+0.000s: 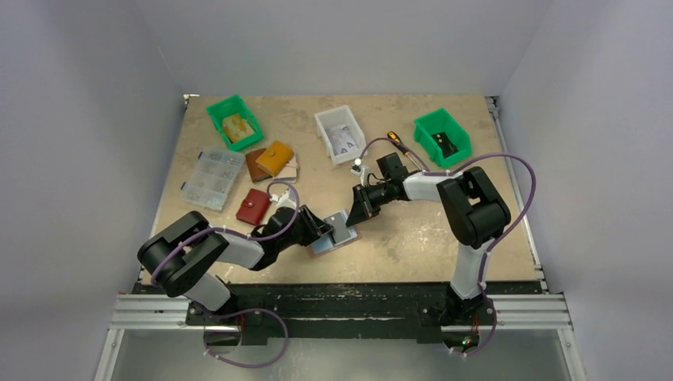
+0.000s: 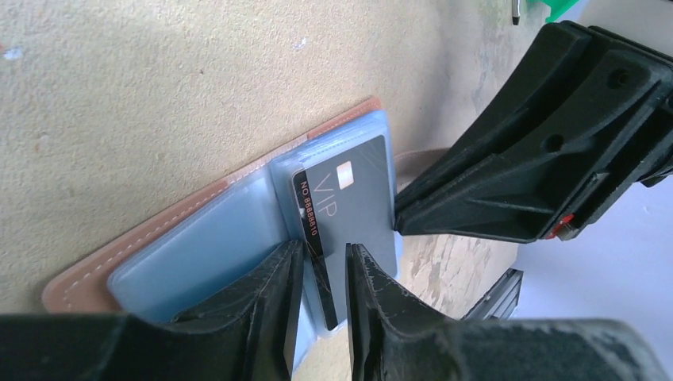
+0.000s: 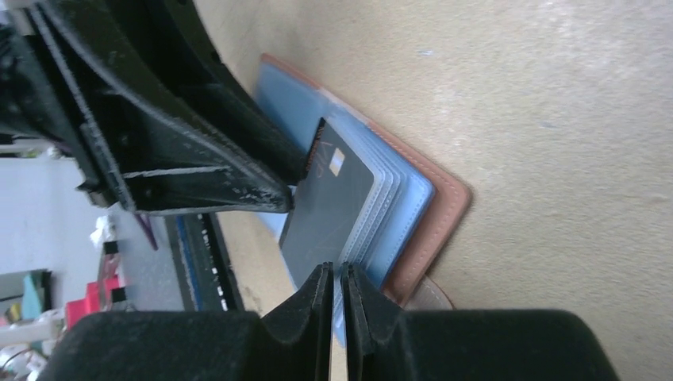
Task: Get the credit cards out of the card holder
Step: Remove the credit card from the card holder.
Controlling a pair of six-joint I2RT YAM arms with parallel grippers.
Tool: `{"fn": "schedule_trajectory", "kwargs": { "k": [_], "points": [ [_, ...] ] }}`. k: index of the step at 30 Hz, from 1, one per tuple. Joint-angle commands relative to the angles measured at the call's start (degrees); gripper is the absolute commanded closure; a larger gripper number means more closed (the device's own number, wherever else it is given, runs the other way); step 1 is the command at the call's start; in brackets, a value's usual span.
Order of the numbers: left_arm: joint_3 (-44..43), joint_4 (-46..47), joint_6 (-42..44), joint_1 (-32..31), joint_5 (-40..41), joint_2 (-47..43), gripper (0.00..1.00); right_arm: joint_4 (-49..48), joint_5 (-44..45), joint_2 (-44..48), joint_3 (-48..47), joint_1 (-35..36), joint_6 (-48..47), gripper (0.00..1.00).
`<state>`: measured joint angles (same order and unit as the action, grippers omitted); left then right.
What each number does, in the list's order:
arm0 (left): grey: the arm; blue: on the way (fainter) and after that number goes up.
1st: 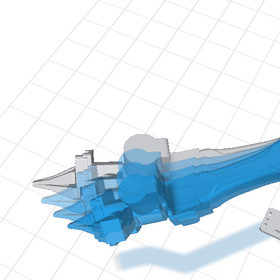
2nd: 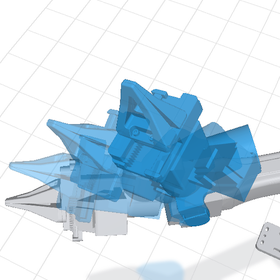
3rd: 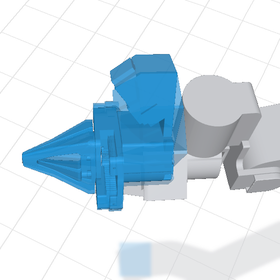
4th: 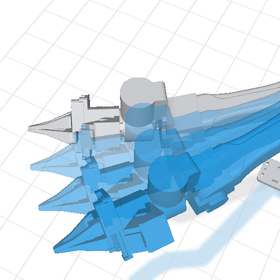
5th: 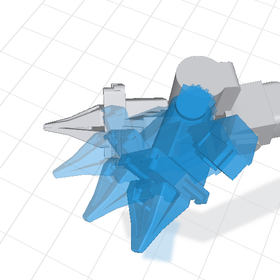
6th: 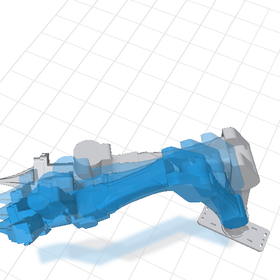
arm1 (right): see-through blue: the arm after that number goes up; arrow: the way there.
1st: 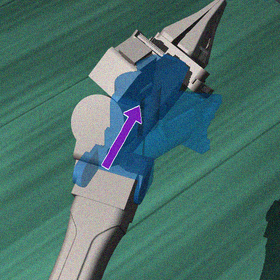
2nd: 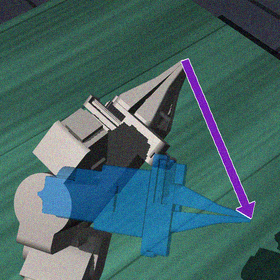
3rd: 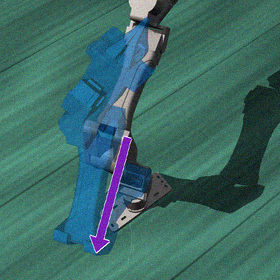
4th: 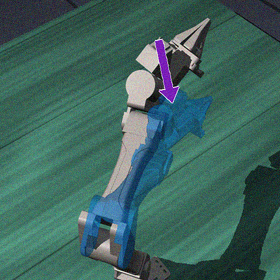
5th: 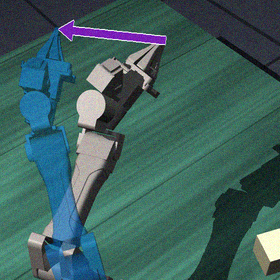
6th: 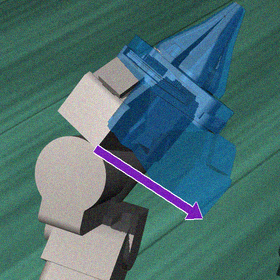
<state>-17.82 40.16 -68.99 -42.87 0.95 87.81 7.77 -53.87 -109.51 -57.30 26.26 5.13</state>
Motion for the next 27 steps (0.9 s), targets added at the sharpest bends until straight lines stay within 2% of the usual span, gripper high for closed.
{"fn": "schedule_trajectory", "kwargs": {
  "k": [1, 5, 9, 16, 22, 27],
  "points": [
    [0.9, 4.2, -1.2, -0.4, -0.7, 0.9, 0.71, -1.2, -11.9, 0.4, -1.2, 1.6, 0.4, 0.84],
    [1.4, 5.8, -0.6, -0.4, -2.3, 1.0, 0.75, -1.9, -13.5, 0.4, -1.0, 1.6, 0.7, 0.84],
    [2.1, 7.1, 0.3, -0.4, -2.8, 1.0, 0.83, -1.6, -0.5, 0.0, -0.6, 1.3, 2.3, 0.80],
    [3.1, 11.6, 0.8, -0.4, -5.0, 1.8, 1.00, -1.1, 1.0, 0.0, -0.7, 1.4, 1.9, 0.71],
    [4.0, 14.0, 0.5, -0.4, -5.6, 2.6, 1.00, 0.0, 2.8, 0.2, -1.1, 1.4, 0.9, 0.71],
    [4.7, 10.4, 0.7, -0.4, -3.5, 0.9, 1.00, 0.3, 5.5, 0.3, -1.1, 1.4, 0.6, 0.71]
  ]
}}
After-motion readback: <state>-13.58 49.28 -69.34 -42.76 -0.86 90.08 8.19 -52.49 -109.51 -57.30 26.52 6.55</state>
